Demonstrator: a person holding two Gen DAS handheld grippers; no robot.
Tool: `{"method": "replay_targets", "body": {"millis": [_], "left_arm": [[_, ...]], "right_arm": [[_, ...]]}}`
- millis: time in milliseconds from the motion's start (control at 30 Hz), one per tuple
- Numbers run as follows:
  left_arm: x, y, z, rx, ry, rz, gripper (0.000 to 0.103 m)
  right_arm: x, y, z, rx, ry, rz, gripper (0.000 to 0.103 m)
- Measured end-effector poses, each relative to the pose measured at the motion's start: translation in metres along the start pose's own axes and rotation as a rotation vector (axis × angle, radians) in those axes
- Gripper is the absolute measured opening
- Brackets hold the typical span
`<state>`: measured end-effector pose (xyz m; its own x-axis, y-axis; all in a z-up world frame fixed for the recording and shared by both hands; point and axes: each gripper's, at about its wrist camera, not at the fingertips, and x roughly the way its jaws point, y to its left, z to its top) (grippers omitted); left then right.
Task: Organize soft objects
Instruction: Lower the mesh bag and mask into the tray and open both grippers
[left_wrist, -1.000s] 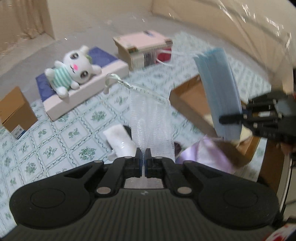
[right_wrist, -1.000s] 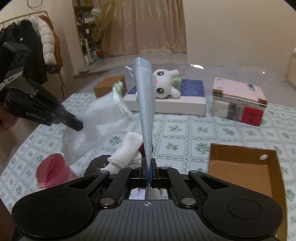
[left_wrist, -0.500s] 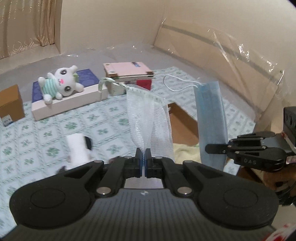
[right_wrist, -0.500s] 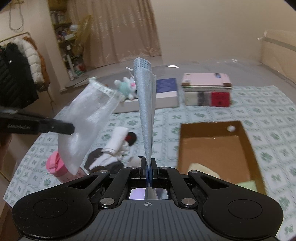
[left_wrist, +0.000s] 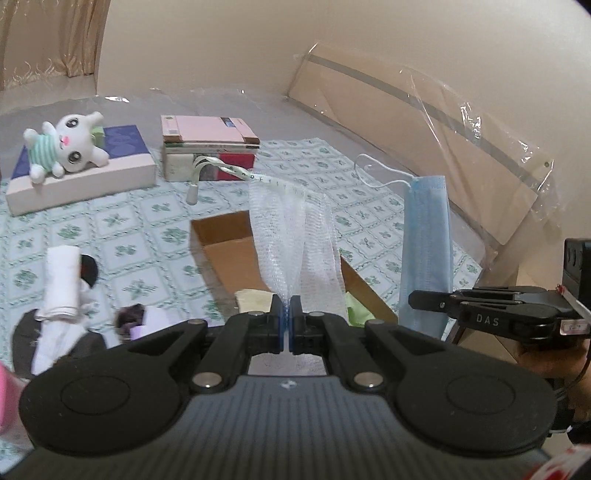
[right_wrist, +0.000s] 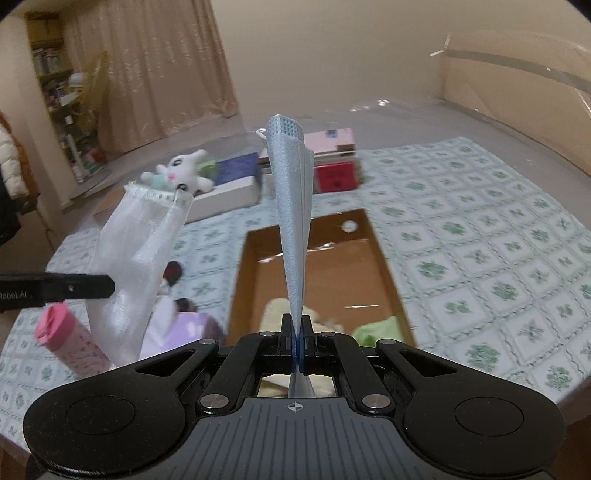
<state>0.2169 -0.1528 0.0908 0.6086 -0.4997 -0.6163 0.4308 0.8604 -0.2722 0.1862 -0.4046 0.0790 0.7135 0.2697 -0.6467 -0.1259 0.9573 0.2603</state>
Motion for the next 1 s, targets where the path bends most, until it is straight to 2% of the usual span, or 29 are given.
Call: {"method": "replay_targets", "body": {"millis": [300, 467, 667, 1000], "left_arm": [[0.055, -0.018, 0.000, -0.007, 0.031, 0.009, 0.001], [0.089, -0.015, -0.002, -0.026, 0.057, 0.017, 0.001], [0.121, -0.008, -0.008, -0.045, 0.089, 0.032, 0.001], [0.156, 0.000, -0.018, -0.067, 0.128, 0.053, 0.001]], "right_arm": [[0.023, -0.030, 0.025, 0.005, -0.019, -0.032, 0.001], [0.067, -0.035, 0.029, -0.042, 0.075, -0.046, 0.001], [0.116, -0.054, 0.008, -0.043, 0.211, -0.066, 0.001], [0.150, -0.070, -0.013, -0.043, 0.290, -0.066, 0.002]]}}
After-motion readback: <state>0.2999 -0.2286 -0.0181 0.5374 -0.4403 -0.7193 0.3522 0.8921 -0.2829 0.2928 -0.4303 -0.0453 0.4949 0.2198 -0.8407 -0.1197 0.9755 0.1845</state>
